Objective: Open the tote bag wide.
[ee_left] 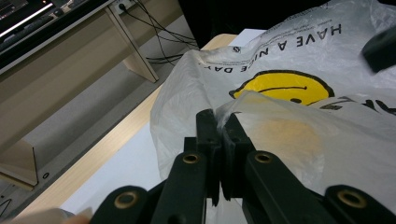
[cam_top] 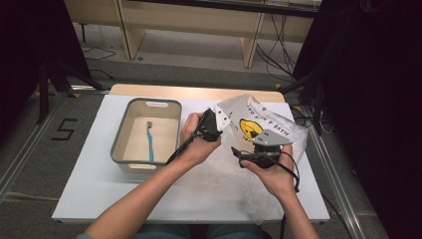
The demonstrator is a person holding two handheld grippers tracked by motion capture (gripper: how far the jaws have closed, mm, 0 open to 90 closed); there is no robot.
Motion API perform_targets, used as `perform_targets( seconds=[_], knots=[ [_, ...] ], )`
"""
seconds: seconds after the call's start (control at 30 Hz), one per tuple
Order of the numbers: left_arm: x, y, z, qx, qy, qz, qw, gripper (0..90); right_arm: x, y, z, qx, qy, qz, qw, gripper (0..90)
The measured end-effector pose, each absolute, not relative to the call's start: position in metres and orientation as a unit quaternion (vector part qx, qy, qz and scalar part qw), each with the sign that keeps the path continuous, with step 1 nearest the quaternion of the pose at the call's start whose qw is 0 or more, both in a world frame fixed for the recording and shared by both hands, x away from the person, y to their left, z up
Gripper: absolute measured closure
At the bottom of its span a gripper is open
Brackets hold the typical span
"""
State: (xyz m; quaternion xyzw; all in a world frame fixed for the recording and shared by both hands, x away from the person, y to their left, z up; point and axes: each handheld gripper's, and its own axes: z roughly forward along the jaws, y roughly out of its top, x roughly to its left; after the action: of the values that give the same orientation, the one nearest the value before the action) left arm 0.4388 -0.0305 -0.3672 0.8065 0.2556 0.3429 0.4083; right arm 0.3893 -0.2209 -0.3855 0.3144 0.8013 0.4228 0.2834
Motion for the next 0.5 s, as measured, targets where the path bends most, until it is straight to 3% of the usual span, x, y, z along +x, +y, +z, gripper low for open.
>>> perform_targets(
  seconds=[0.1,0.17,0.27,0.33,0.37,0.4,0.5],
  knots=[
    [0.438,-0.030,-0.366,0.808,0.253,0.342,0.408,87.7,0.394,-0.215,-0.395,0.307,0.818,0.401,0.276,17.1],
    [0.436,-0.030,-0.366,0.808,0.249,0.342,0.409,87.3,0.399,-0.211,-0.407,0.313,0.826,0.381,0.274,33.3],
    [0.433,-0.030,-0.365,0.812,0.241,0.340,0.409,85.8,0.400,-0.214,-0.409,0.334,0.818,0.374,0.283,68.1],
    [0.432,-0.029,-0.366,0.815,0.241,0.331,0.411,83.7,0.397,-0.216,-0.405,0.344,0.808,0.373,0.297,82.4],
    [0.432,-0.029,-0.366,0.815,0.241,0.331,0.411,82.2,0.397,-0.216,-0.405,0.344,0.808,0.373,0.297,82.4],
    [0.431,-0.029,-0.367,0.817,0.248,0.315,0.416,80.4,0.395,-0.220,-0.400,0.353,0.795,0.383,0.311,89.9],
    [0.429,-0.028,-0.367,0.818,0.244,0.316,0.413,71.4,0.393,-0.222,-0.394,0.364,0.780,0.388,0.329,90.0]
  ],
)
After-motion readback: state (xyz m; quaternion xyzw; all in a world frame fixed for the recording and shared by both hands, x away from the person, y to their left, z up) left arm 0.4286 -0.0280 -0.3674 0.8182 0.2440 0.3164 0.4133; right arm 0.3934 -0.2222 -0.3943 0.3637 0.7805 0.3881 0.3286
